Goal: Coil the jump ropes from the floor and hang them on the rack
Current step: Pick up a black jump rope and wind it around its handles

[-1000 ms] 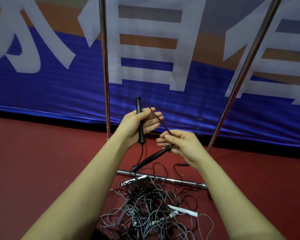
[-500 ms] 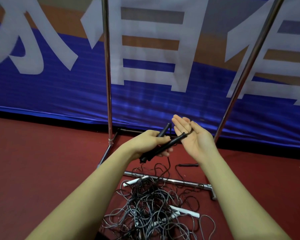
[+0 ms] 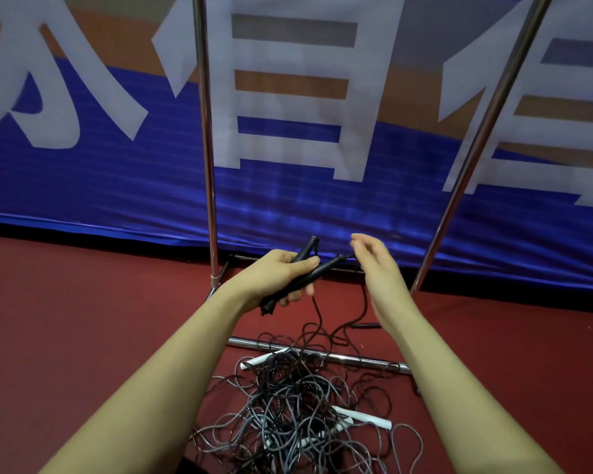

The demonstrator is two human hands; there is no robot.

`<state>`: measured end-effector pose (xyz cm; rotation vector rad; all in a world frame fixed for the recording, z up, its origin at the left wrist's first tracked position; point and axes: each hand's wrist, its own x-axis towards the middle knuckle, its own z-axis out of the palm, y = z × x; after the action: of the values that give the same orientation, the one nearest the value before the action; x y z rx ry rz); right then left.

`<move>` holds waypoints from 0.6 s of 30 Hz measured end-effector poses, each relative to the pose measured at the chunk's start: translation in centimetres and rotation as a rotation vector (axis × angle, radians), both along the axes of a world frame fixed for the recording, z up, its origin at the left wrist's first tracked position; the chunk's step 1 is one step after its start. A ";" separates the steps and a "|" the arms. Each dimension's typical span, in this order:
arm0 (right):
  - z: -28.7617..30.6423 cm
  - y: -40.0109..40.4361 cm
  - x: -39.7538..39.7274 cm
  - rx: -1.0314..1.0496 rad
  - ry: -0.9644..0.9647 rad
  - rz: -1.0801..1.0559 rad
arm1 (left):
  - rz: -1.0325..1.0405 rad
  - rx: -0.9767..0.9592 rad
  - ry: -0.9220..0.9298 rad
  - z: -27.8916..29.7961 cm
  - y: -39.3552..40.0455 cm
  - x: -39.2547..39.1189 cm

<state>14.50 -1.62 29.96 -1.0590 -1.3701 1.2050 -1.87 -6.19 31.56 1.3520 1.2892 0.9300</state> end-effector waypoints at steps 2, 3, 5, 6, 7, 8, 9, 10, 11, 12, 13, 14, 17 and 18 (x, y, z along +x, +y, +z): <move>-0.3 0.2 -0.3 -0.056 0.089 0.123 | -0.042 -0.002 0.017 0.1 -0.3 0.1; -0.3 0.2 -0.3 -0.073 0.126 0.170 | -0.056 -0.005 0.006 0.3 -0.4 0.1; -0.3 0.2 -0.3 -0.092 0.170 0.251 | -0.075 -0.007 -0.016 0.4 -0.5 0.0; -0.3 0.3 -0.2 -0.093 0.188 0.281 | -0.083 -0.004 -0.029 0.5 -0.5 -0.1; -0.2 0.3 -0.1 -0.091 0.206 0.298 | -0.088 0.001 -0.045 0.5 -0.5 -0.3; -0.1 0.4 0.0 -0.093 0.218 0.303 | -0.091 0.007 -0.063 0.5 -0.5 -0.5; 0.0 0.5 0.2 -0.102 0.227 0.311 | -0.096 0.012 -0.073 0.5 -0.4 -0.6; 0.3 0.4 0.4 -0.115 0.239 0.329 | -0.103 0.017 -0.077 0.4 -0.4 -0.8; 0.5 0.2 0.5 -0.128 0.259 0.360 | -0.110 0.018 -0.080 0.4 -0.4 -0.8; 0.7 0.0 0.7 -0.137 0.284 0.397 | -0.114 0.019 -0.085 0.3 -0.4 -0.8; 1.0 -0.3 0.8 -0.137 0.308 0.431 | -0.115 0.020 -0.094 0.4 -0.5 -0.8; 1.2 -0.5 0.9 -0.130 0.330 0.456 | -0.115 0.024 -0.107 0.4 -0.4 -0.7; 1.5 -0.8 1.0 -0.098 0.391 0.446 | -0.116 0.040 -0.134 0.6 -0.5 -0.4; 1.5 -0.7 0.9 -0.087 0.413 0.410 | -0.125 0.040 -0.139 0.6 -0.5 -0.3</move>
<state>15.40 -2.32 31.46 -0.5489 -1.2443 1.6878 -2.18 -6.64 32.13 1.3581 1.0741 0.9504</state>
